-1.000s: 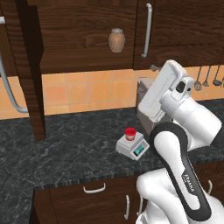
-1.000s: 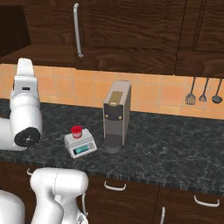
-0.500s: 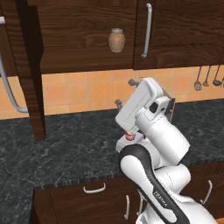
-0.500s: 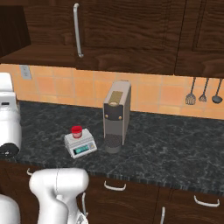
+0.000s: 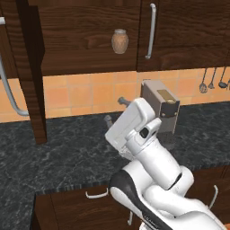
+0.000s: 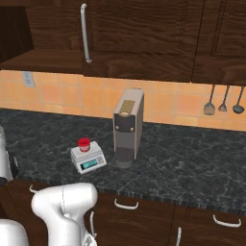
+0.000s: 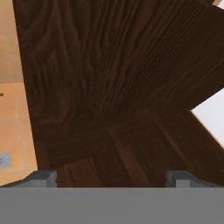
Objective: Pick the jam and place it on the digital scale for weighing, and close the cabinet.
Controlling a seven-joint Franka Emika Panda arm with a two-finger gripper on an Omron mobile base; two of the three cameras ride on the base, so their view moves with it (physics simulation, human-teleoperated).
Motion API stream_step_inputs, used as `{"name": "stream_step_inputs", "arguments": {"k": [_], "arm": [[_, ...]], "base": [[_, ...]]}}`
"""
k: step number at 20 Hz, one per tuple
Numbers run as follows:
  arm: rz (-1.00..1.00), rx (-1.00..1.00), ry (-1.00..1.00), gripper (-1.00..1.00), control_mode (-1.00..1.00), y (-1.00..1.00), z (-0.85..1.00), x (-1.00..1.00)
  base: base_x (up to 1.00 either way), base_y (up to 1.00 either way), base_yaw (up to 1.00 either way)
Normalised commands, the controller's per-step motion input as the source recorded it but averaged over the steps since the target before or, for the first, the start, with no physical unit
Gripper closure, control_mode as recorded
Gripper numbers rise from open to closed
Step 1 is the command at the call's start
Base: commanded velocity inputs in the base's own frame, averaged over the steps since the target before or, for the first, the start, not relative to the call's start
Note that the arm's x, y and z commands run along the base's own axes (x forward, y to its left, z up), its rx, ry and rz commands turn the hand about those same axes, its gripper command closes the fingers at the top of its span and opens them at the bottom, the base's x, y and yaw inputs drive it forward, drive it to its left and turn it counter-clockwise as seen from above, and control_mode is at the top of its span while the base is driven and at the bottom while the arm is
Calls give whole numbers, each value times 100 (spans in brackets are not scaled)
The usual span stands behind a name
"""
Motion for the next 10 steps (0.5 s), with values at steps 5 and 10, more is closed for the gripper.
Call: {"name": "stream_step_inputs", "arguments": {"k": [5,10], "arm": [[0,-2,-5,-100,-100,50,0,-68],[0,-10,-10,-100,-100,64,8,-96]], "base": [[0,0,0],[0,0,0]]}}
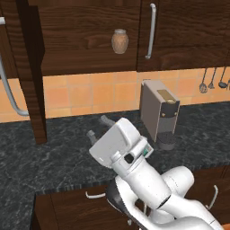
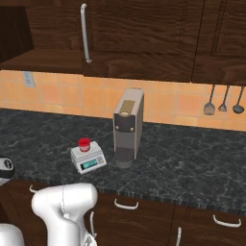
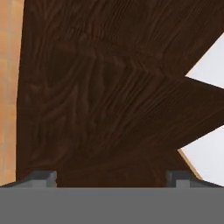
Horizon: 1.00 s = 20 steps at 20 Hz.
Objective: Pick the jam and place it on the digital scale for weighing, and close the cabinet.
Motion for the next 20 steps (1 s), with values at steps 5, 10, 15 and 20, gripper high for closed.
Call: {"name": "stream_step_inputs", "arguments": {"k": [5,10,15,20], "arm": [[0,-9,16,-100,-100,47,21,-98],[0,-5,39,-100,-100,42,62,-92],[-2,-1,19,-100,-100,81,17,-50],[-23,-17,6,-100,-100,100,0,27]], "base": [[0,0,0],[0,0,0],[0,0,0],[0,0,0]]}}
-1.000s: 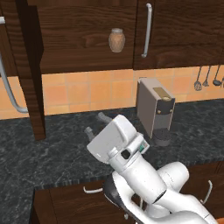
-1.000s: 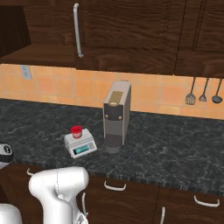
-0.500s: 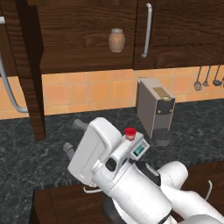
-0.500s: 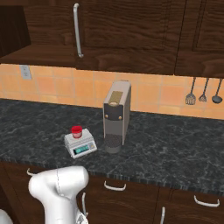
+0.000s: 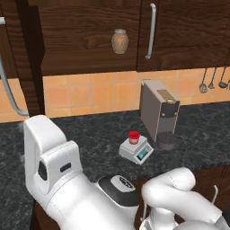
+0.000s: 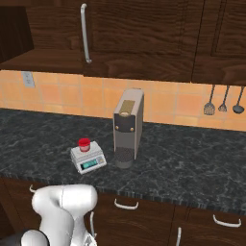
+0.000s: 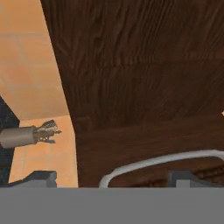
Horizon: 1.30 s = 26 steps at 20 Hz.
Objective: Pick the jam and place it on the digital scale for weighing, and close the cabinet.
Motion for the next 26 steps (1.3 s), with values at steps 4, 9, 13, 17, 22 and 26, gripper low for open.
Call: {"name": "stream_step_inputs", "arguments": {"k": [4,9,13,17,22,26], "arm": [[-43,-20,-4,-100,-100,100,-2,53],[-42,-14,-12,-100,-100,100,-10,44],[-30,0,-22,-100,-100,49,-53,80],[-14,0,-46,-100,-100,11,-45,97],[-3,4,-5,-100,-100,-29,9,81],[-2,8,2,-100,-100,-64,0,97]], "base": [[0,0,0],[0,0,0],[0,0,0],[0,0,0],[0,0,0],[0,0,0]]}}
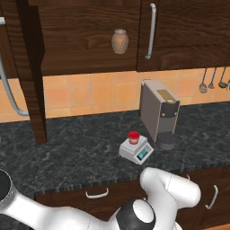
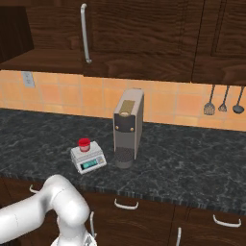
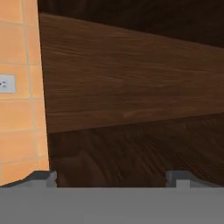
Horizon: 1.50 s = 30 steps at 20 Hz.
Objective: Pick the jam and place it on the digital scale for weighing, and close the cabinet.
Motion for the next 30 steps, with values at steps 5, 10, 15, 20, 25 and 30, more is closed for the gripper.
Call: {"name": "stream_step_inputs", "arguments": {"k": [5,10,15,20,25,30], "arm": [[-1,18,0,-100,-100,-93,18,64],[-2,12,-1,-100,-100,-97,10,59],[-6,18,-2,-100,-100,-100,61,34],[0,22,0,-100,-100,-100,56,41],[3,24,0,-100,-100,-100,32,83],[11,25,0,-100,-100,-99,41,87]], "base": [[0,0,0],[0,0,0],[0,0,0],[0,0,0],[0,0,0],[0,0,0]]}}
